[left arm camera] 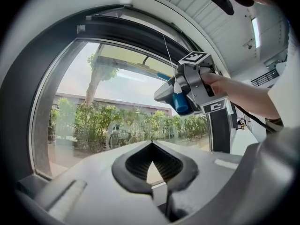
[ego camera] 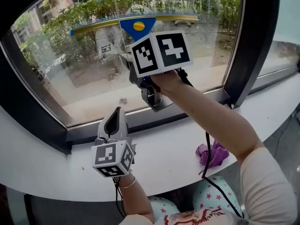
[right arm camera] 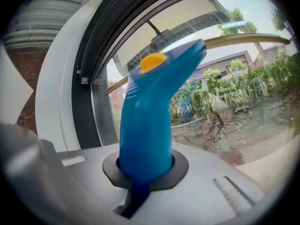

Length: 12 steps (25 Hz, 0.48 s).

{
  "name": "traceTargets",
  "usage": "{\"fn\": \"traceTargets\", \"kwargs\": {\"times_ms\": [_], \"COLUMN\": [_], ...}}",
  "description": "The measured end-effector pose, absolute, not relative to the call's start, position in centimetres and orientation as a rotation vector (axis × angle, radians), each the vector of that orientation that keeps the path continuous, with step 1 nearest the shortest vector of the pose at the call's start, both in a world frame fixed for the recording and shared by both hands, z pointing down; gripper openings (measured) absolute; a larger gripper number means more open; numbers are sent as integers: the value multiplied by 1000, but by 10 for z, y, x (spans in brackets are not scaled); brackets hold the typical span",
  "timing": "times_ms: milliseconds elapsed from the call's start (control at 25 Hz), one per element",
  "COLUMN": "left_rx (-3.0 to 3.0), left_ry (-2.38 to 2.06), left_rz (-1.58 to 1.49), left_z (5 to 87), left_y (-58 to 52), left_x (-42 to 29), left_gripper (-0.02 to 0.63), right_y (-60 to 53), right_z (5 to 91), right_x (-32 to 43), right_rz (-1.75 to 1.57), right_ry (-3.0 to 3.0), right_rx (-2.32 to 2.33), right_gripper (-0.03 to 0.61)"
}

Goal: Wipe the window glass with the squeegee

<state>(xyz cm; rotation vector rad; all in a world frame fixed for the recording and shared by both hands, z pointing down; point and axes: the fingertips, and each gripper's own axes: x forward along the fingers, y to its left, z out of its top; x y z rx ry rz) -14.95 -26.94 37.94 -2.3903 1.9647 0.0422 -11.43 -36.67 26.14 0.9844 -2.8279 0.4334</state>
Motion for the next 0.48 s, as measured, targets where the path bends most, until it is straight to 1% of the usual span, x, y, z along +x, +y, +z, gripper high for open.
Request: {"fn": "traceTargets", "kwargs": {"times_ms": [480], "left_rx": [-2380], "left_ry": [1973], "left_rz": [59], "left_z": [397], "left_y": [-277], "left_x": [-148], "left_gripper": [2], "right_y": [-365], "right_z": [318], "right_x": [-110], "right_rz": [476], "right_ry": [-2856], "right_rx": [982], "right_gripper": [23]}}
